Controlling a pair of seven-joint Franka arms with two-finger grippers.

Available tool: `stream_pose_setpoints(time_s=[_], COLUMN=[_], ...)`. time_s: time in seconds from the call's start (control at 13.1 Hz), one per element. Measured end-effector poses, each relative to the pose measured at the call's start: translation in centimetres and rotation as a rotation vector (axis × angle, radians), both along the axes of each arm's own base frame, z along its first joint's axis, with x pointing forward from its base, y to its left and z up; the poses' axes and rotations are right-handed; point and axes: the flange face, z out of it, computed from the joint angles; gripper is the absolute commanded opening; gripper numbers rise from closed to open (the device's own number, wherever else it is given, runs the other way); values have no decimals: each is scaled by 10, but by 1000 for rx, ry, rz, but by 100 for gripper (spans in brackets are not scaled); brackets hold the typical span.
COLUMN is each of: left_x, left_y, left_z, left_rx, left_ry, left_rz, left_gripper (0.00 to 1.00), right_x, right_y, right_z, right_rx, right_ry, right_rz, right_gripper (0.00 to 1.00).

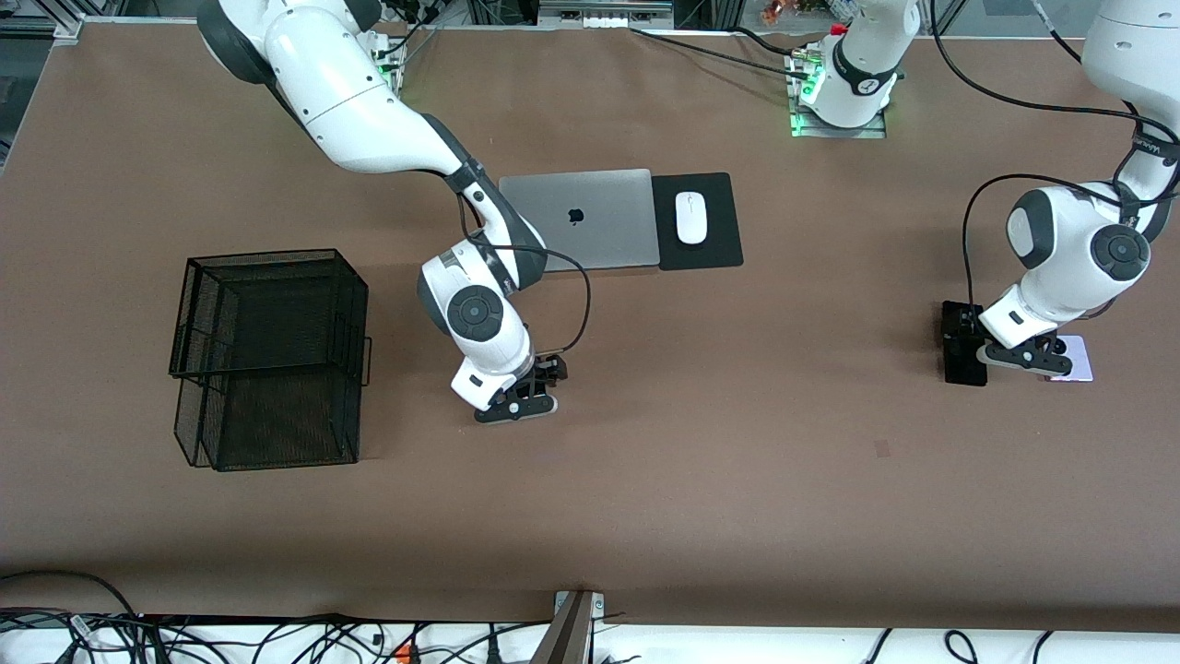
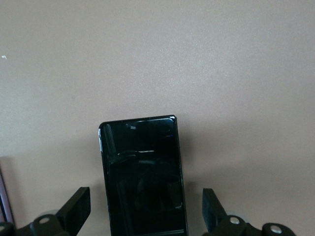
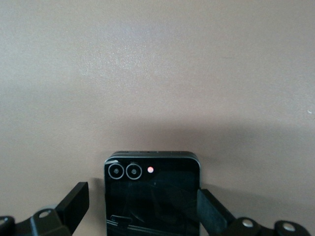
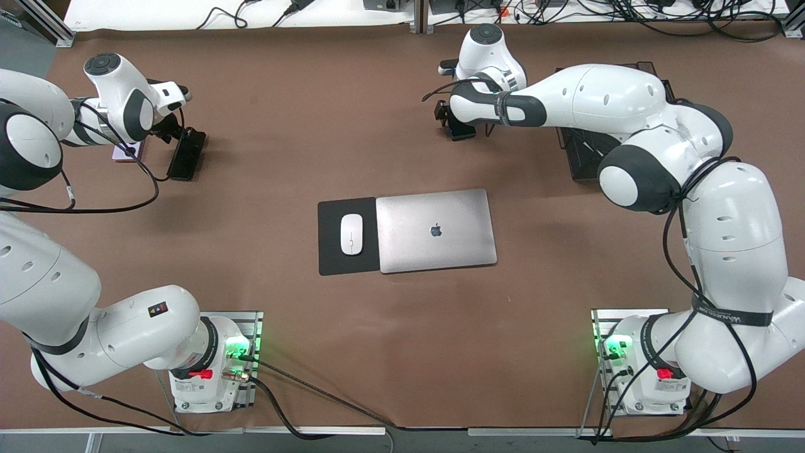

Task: Place phones with both arms
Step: 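Carry the flip phone to the basket while the left gripper grasps the tall phone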

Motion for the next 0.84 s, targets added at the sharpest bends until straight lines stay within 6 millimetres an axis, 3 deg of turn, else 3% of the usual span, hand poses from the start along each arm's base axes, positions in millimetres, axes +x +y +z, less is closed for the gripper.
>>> stream_pose_setpoints(time_s=[0.84], left_x=[-9], left_y=[18], left_z=[-37], left_rx=[-27], left_ry=[-40], left_rz=[60], left_gripper=[100], right_x=[0], right_y=[-1], right_z=[-1], right_rx=[-37], right_ry=[-21], right_rz=[36], right_gripper=[96])
